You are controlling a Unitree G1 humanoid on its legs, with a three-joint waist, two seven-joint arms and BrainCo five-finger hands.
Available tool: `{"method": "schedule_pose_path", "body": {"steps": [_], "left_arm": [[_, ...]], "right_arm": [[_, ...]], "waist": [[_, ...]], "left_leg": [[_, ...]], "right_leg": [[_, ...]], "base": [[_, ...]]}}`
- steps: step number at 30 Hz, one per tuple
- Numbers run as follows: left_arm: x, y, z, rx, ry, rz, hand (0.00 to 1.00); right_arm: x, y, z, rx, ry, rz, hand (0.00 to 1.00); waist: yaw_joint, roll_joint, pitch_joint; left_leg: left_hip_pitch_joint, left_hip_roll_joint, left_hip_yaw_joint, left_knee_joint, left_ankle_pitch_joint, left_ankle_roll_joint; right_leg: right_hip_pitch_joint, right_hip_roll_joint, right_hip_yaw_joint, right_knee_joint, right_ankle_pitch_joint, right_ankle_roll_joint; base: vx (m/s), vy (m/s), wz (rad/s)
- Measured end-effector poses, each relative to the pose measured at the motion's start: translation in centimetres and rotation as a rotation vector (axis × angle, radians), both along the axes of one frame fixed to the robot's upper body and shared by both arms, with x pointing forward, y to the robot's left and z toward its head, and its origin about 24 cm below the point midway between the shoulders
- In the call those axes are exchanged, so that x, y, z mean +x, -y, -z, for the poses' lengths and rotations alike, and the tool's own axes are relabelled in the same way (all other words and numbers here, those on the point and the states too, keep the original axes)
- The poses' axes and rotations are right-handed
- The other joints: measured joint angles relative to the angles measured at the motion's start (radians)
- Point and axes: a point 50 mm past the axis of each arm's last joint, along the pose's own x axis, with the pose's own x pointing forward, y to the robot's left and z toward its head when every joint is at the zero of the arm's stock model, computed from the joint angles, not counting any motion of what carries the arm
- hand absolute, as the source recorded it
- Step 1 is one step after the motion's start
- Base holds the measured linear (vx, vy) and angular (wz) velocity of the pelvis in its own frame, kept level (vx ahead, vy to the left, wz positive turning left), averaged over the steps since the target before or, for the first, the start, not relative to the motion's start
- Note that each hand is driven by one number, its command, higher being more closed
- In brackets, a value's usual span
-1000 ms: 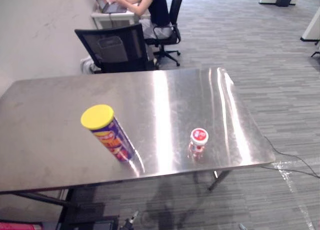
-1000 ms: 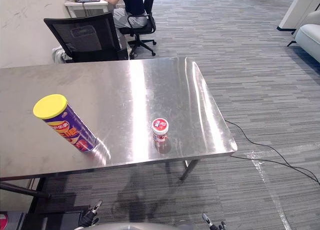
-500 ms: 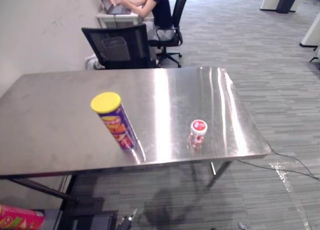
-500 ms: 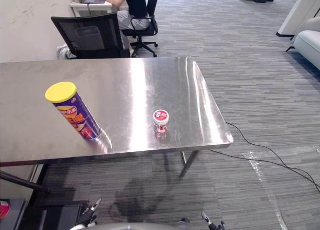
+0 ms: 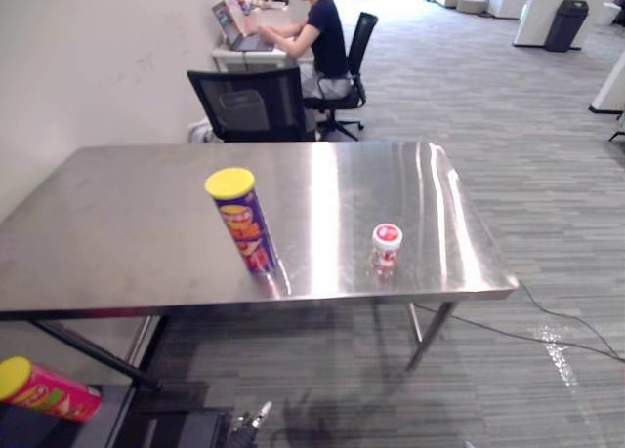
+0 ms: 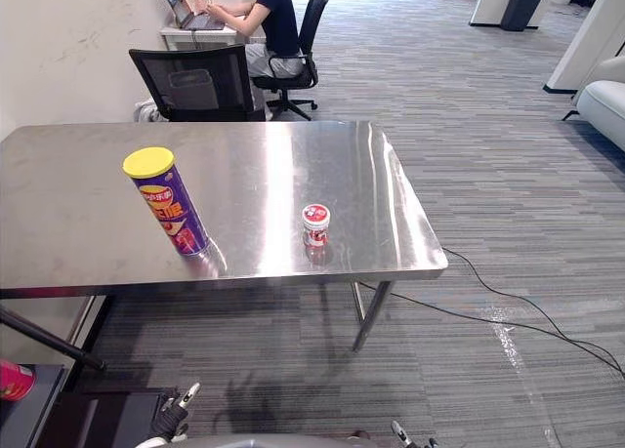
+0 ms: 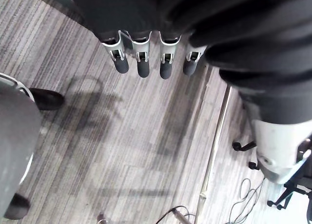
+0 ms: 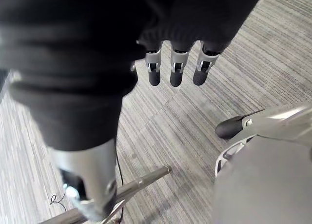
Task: Put the gum and the chips on the shelf.
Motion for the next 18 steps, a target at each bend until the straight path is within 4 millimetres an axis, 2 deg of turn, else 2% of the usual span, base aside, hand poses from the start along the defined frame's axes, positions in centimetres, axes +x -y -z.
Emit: {"method": "schedule_pose_path", "body": {"steps": [4,10,18], "left_arm": [[0.3,0.0,-0.2,0.018,0.03,0.031,0.0],[1.7,0.9,-0.7,-0.025,0.091,0.092,0.0],[1.9,1.3,-0.7,-0.079,0.096,0.127,0.0]], "right_arm": [[1.0,0.0,-0.1,0.011,0.036,-0.017,0.0],[3.3,0.8,-0.7,-0.012,0.11,-0.039,0.0],[3.0,1.0,-0.7,-0.019,0.103,-0.038,0.0]], "waist": [[0.001,-0.002,0.001],[0.001,0.002,0.045],[0.004,0.006,0.051]], "left_leg": [[0.017,-0.001,-0.004,0.003,0.003,0.006],[-0.031,0.009,-0.022,0.102,-0.047,0.01],[-0.044,0.012,-0.03,0.106,-0.051,0.005]], "right_leg": [[0.012,0.008,0.0,0.0,0.006,0.003],[0.006,0.001,-0.008,0.022,-0.008,-0.005],[-0.01,0.0,-0.015,0.036,-0.026,-0.008]], "base": [[0.11,0.008,0.0],[0.0,-0.004,0.03],[-0.01,0.002,0.02]]}}
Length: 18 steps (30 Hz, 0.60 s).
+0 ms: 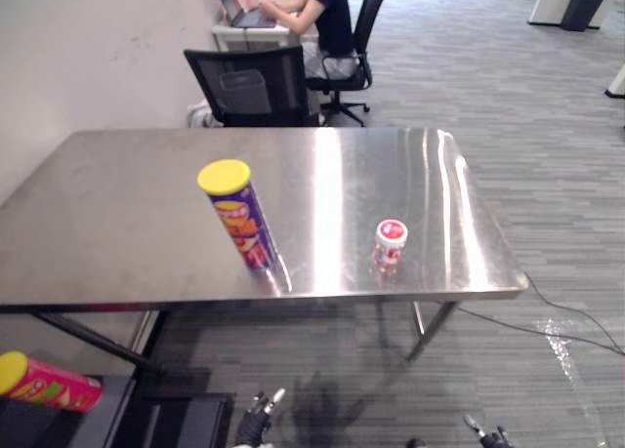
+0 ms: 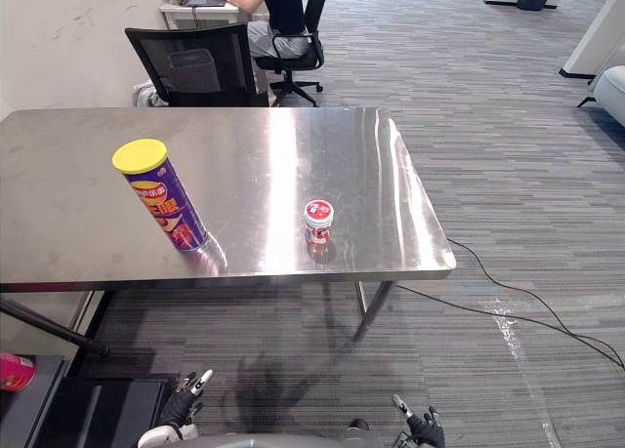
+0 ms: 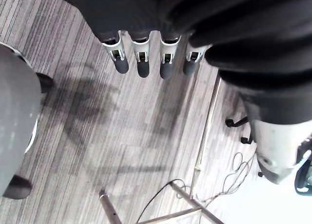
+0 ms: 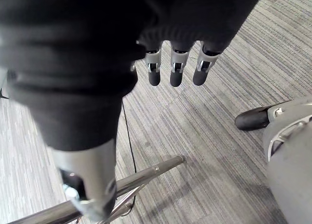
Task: Put the gum and the chips on the shelf.
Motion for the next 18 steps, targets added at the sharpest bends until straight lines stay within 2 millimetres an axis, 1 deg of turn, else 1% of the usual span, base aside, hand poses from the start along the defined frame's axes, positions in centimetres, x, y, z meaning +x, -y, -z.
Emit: {"method": "schedule_pose_path", "body": {"steps": [2,6,9,11,13,14,16,17,18], "left_arm": [[0.1,0.0,0.0,-0.006,0.004,0.012,0.0],[0.1,0.1,-0.1,-0.021,0.01,0.027,0.0],[0.2,0.1,-0.1,-0.025,0.012,0.032,0.0],[0.3,0.1,-0.2,-0.028,0.017,0.033,0.0],[0.1,-0.2,-0.2,-0.023,0.011,0.033,0.0],[0.0,-0.3,-0.3,-0.02,0.01,0.031,0.0],[-0.2,-1.1,-0.5,-0.002,0.019,0.028,0.0],[-0.3,-1.2,-0.6,0.002,0.019,0.026,0.0],[-0.4,-1.5,-0.6,0.007,0.016,0.019,0.0]], "right_arm": [[-0.2,0.0,0.0,-0.002,-0.004,0.003,0.0],[0.0,0.2,-0.1,-0.015,0.007,0.011,0.0],[0.6,0.9,-0.5,-0.055,0.025,0.065,0.0],[1.0,2.2,-1.0,-0.089,0.04,0.138,0.0],[1.7,4.5,-2.1,-0.157,0.066,0.218,0.0],[2.0,5.2,-2.5,-0.178,0.081,0.238,0.0],[3.9,8.7,-5.1,-0.301,0.174,0.311,0.0],[4.4,9.5,-5.9,-0.336,0.2,0.318,0.0],[5.5,11.0,-7.7,-0.396,0.262,0.342,0.0]], "waist": [[0.0,0.0,0.0],[0.001,0.002,0.0],[0.0,0.005,0.003],[0.0,0.007,0.006],[0.001,0.009,0.009],[0.001,0.009,0.008],[0.0,0.009,0.016],[0.001,0.009,0.015],[-0.001,0.011,0.017]], "left_leg": [[-0.005,0.001,-0.003,0.0,0.001,0.001],[-0.004,0.003,-0.003,0.0,-0.001,-0.001],[-0.004,0.007,0.001,0.0,-0.002,-0.002],[-0.003,0.01,0.003,0.001,-0.003,-0.003],[-0.003,0.014,0.006,0.002,-0.004,-0.005],[-0.005,0.015,0.008,0.003,-0.005,-0.006],[-0.018,0.025,0.026,0.015,-0.012,-0.006],[-0.025,0.026,0.031,0.019,-0.013,-0.006],[-0.035,0.026,0.036,0.025,-0.017,-0.005]], "right_leg": [[-0.001,0.0,-0.003,-0.002,0.002,-0.002],[0.0,0.004,-0.003,-0.002,0.003,-0.001],[0.0,0.008,0.0,-0.003,0.003,-0.001],[0.0,0.011,0.003,-0.003,0.003,-0.001],[-0.003,0.014,0.009,-0.004,0.003,-0.001],[-0.009,0.015,0.012,-0.003,0.003,-0.001],[-0.03,0.019,0.029,-0.001,0.004,-0.002],[-0.037,0.02,0.036,-0.001,0.004,-0.002],[-0.049,0.02,0.043,-0.001,0.006,-0.003]], "base": [[0.03,0.014,0.04],[0.05,0.015,0.0],[0.05,0.005,-0.05],[0.01,0.002,-0.04],[-0.01,0.001,-0.05],[-0.03,-0.007,-0.13],[-0.04,-0.01,-0.23],[-0.03,0.003,-0.25],[-0.03,0.013,-0.16]]}}
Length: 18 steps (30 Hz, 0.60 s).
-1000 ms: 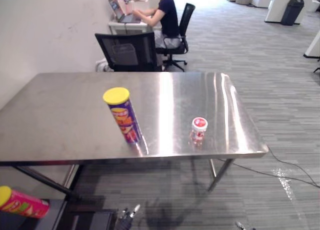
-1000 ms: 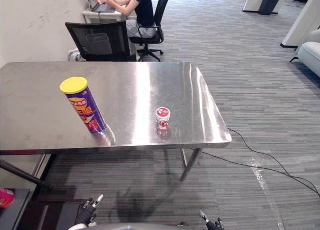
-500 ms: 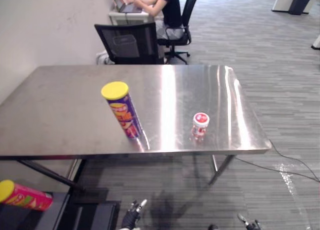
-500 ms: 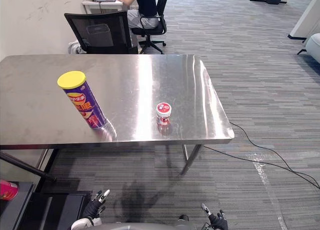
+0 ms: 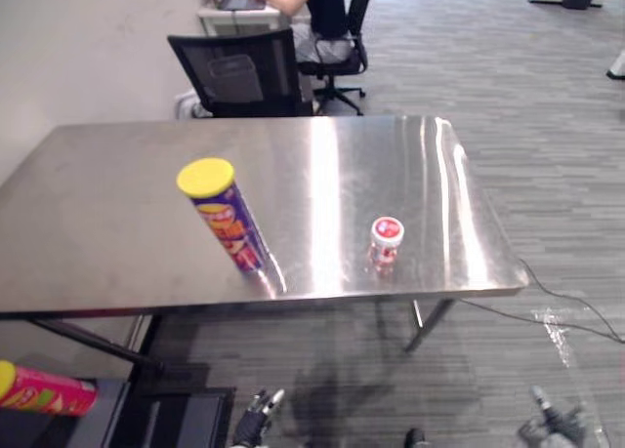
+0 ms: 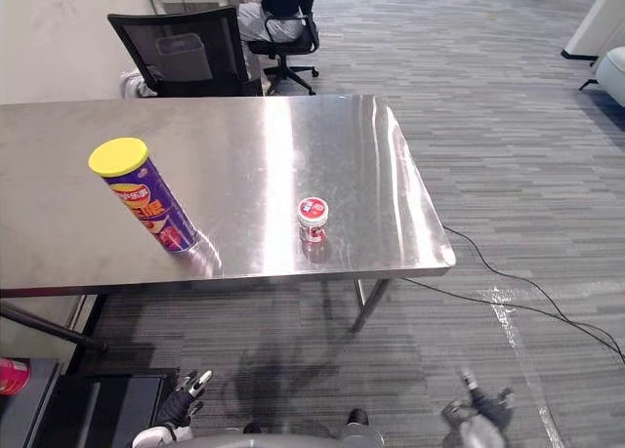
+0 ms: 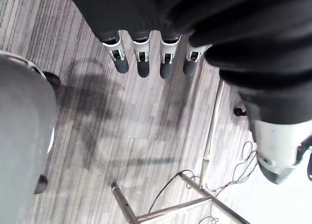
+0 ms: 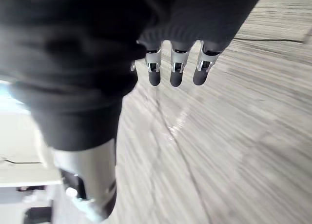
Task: Put the gum and the chips on the shelf.
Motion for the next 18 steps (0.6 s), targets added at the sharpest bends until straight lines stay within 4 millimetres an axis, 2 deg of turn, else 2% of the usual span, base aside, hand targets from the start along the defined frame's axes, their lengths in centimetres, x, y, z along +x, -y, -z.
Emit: {"method": "schedule_pose_path", "body": {"steps": [3,9,11,12,14,15,17,18], "left_arm": [[-0.2,-0.2,0.1,0.002,-0.013,-0.014,0.0],[-0.8,-0.4,-0.1,0.007,-0.016,-0.029,0.0],[-1.0,-0.5,0.0,0.011,-0.02,-0.035,0.0],[-1.0,-0.5,0.0,0.012,-0.021,-0.037,0.0],[-1.0,-0.6,0.0,0.017,-0.022,-0.042,0.0],[-1.0,-0.6,0.0,0.017,-0.021,-0.041,0.0],[-1.0,-0.5,0.0,0.034,-0.026,-0.016,0.0],[-1.0,-0.5,0.0,0.036,-0.025,-0.016,0.0]], "right_arm": [[1.8,2.4,-3.7,-0.117,0.115,0.031,0.0],[5.2,2.3,-10.8,-0.374,0.307,-0.105,0.0],[6.3,1.3,-13.7,-0.473,0.388,-0.198,0.0],[6.6,0.9,-14.4,-0.495,0.413,-0.235,0.0],[7.8,-1.5,-17.0,-0.561,0.522,-0.441,0.0],[8.0,-2.2,-17.6,-0.583,0.54,-0.499,0.0],[8.6,-4.9,-19.6,-0.735,0.549,-0.744,0.0],[8.8,-5.4,-20.1,-0.766,0.554,-0.794,0.0]], "waist": [[-0.002,-0.002,0.003],[-0.008,-0.004,0.004],[-0.018,-0.004,0.004],[-0.022,-0.004,0.004],[-0.031,-0.004,0.004],[-0.031,-0.004,0.004],[-0.031,-0.005,0.004],[-0.031,-0.005,0.003]], "left_leg": [[-0.01,0.001,0.002,0.004,-0.003,-0.001],[-0.011,0.001,0.02,0.003,-0.011,-0.002],[-0.011,0.001,0.019,0.003,-0.011,-0.002],[-0.011,0.001,0.019,0.003,-0.011,-0.002],[-0.01,0.002,0.019,0.003,-0.012,-0.004],[-0.01,0.003,0.019,0.003,-0.012,-0.004],[-0.01,0.006,0.019,0.003,-0.013,-0.004],[-0.01,0.008,0.018,0.003,-0.013,-0.004]], "right_leg": [[-0.01,0.001,0.004,-0.001,0.002,0.002],[-0.019,0.007,0.022,-0.002,0.007,0.005],[-0.019,0.008,0.022,-0.002,0.007,0.006],[-0.019,0.008,0.022,-0.002,0.007,0.006],[-0.019,0.008,0.023,-0.003,0.007,0.006],[-0.019,0.009,0.023,-0.003,0.007,0.006],[-0.019,0.009,0.023,-0.004,0.007,0.006],[-0.018,0.009,0.022,-0.004,0.007,0.006]], "base": [[0.01,0.011,-0.05],[0.05,0.02,-0.11],[0.05,0.012,-0.02],[0.03,0.009,-0.01],[0.0,0.0,0.0],[0.0,0.0,0.0],[0.0,0.0,0.0],[0.0,0.0,0.0]]}}
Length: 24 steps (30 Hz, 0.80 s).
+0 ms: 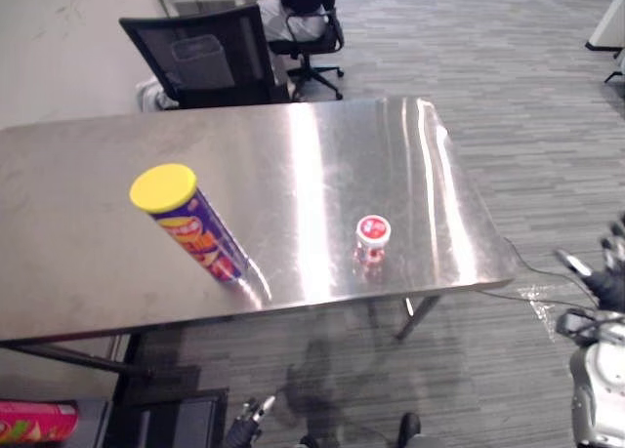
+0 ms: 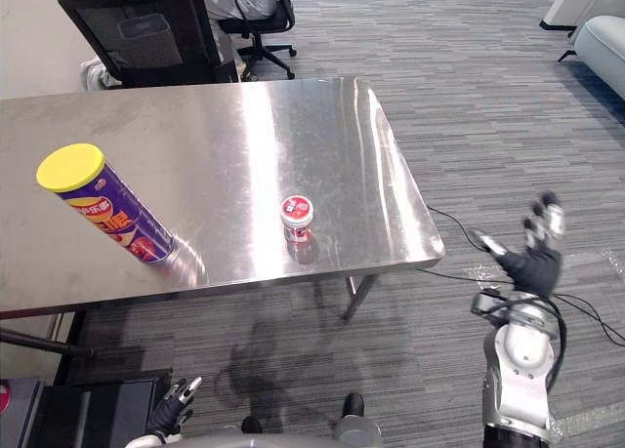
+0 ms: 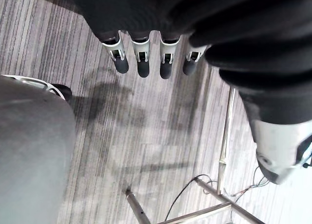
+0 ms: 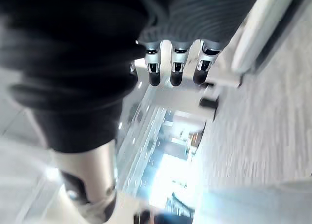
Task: Put the gum and the chips on the shelf.
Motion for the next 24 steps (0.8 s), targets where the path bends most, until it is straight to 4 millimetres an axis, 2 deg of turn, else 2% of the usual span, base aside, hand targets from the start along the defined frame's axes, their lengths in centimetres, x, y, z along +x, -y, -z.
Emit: {"method": "schedule_pose_path", "body": {"steps": [3,10,17,24], "left_arm": [[-0.1,-0.1,0.0,0.006,-0.003,-0.003,0.0],[-0.2,-0.3,0.1,0.028,-0.02,0.031,0.0],[-0.4,-0.4,0.1,0.043,-0.034,0.069,0.0],[-0.2,-0.4,0.1,0.052,-0.034,0.08,0.0]], "right_arm": [[0.5,-1.5,-1.2,-0.088,-0.003,-0.16,0.0],[1.3,-4.9,0.3,-0.108,-0.133,-0.47,0.0],[2.7,-6.7,0.6,-0.093,-0.169,-0.584,0.0],[4.2,-7.2,0.8,-0.069,-0.173,-0.574,0.0]], "waist": [[0.003,-0.006,-0.004],[0.0,-0.009,-0.019],[0.001,-0.01,-0.02],[0.005,-0.011,-0.019]], "left_leg": [[-0.001,0.0,-0.006,0.0,0.0,0.0],[-0.017,0.0,-0.022,0.002,0.001,0.001],[-0.018,0.0,-0.025,0.002,0.002,0.001],[-0.053,-0.011,-0.028,0.021,0.008,0.009]], "right_leg": [[0.002,0.0,-0.005,0.0,0.0,0.0],[0.003,0.0,-0.023,-0.016,0.01,0.008],[0.006,0.0,-0.027,-0.017,0.023,0.013],[-0.008,-0.011,-0.03,-0.039,0.047,0.012]], "base": [[-0.02,0.0,0.04],[0.0,0.005,0.06],[0.01,0.003,0.01],[-0.05,0.01,0.02]]}}
